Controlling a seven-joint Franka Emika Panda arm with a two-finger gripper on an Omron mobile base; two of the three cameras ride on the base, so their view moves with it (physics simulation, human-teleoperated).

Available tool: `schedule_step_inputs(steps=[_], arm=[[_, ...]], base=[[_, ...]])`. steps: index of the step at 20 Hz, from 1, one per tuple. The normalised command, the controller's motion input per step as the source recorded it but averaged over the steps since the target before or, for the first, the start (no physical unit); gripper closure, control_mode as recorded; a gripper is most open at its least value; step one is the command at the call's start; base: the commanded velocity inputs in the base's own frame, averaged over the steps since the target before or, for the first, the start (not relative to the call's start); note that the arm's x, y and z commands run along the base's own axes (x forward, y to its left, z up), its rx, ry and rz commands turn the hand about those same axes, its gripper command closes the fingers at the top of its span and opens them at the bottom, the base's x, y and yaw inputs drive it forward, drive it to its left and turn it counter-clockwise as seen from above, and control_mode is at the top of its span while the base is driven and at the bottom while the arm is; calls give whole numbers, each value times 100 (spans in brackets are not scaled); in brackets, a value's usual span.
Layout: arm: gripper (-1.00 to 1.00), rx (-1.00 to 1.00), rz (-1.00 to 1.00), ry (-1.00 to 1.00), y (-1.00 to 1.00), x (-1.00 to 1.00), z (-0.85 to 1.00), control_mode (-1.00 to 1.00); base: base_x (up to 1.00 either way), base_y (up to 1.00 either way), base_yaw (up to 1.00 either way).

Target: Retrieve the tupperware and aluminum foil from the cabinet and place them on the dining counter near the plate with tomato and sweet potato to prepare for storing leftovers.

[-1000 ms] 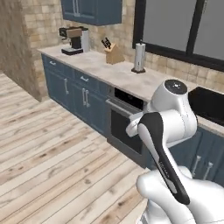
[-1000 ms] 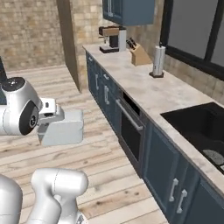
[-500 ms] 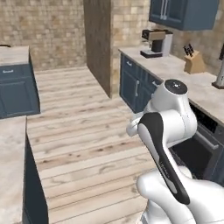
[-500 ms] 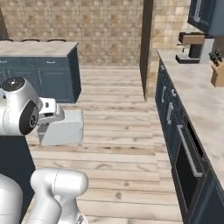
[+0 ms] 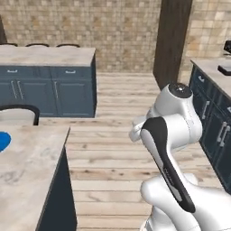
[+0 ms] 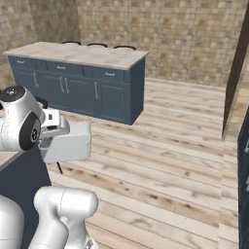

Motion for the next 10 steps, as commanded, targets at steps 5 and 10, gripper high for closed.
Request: schedule_step_inputs(steps=[5, 10], arm=[[100, 0, 0, 0, 0, 0, 0, 100], [100, 0, 0, 0, 0, 0, 0, 100]], base=[[100, -67, 32], [100, -66, 32]])
